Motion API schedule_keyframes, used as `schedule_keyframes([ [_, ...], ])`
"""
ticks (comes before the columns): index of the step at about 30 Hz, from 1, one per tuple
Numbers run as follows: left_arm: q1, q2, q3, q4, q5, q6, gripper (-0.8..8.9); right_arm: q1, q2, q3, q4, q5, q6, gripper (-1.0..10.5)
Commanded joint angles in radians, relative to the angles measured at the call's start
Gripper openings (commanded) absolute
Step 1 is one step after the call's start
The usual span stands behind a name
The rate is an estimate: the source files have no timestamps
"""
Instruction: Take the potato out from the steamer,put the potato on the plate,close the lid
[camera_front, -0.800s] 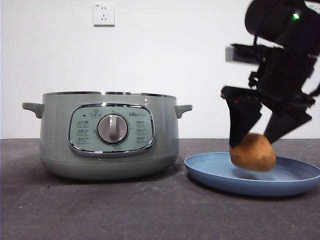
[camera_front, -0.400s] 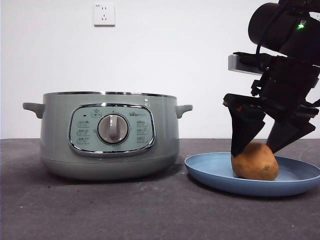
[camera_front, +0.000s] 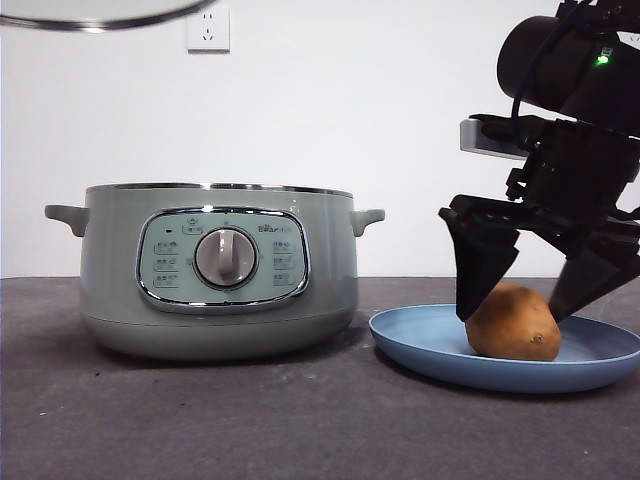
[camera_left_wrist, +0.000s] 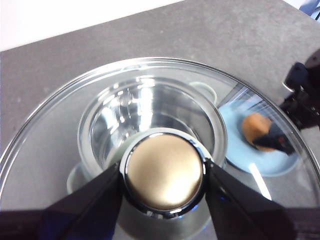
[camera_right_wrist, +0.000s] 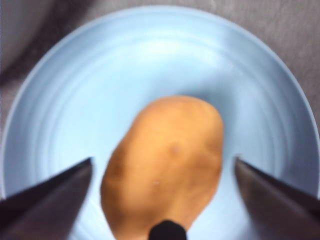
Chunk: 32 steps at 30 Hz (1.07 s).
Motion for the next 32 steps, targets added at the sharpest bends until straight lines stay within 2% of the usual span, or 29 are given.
schedule_keyframes([
  [1,-0.011,0.04,0.007,0.095,0.023,0.025,-0.09,-0.001,-0.013,0.002,0.002,0.002,0.009,5.5],
  [8,-0.045,0.174,0.007,0.211,0.021,0.037,-0.09,-0.001,-0.171,0.024,-0.026,0.007,0.02,5.5],
  [23,-0.099,0.428,0.007,0.377,0.014,0.066,-0.09,-0.001,-0.692,0.028,-0.135,0.01,0.076,5.4],
  [32,-0.099,0.525,0.007,0.43,-0.012,0.085,-0.09,0.0,-0.869,0.028,-0.193,0.006,0.103,5.4],
])
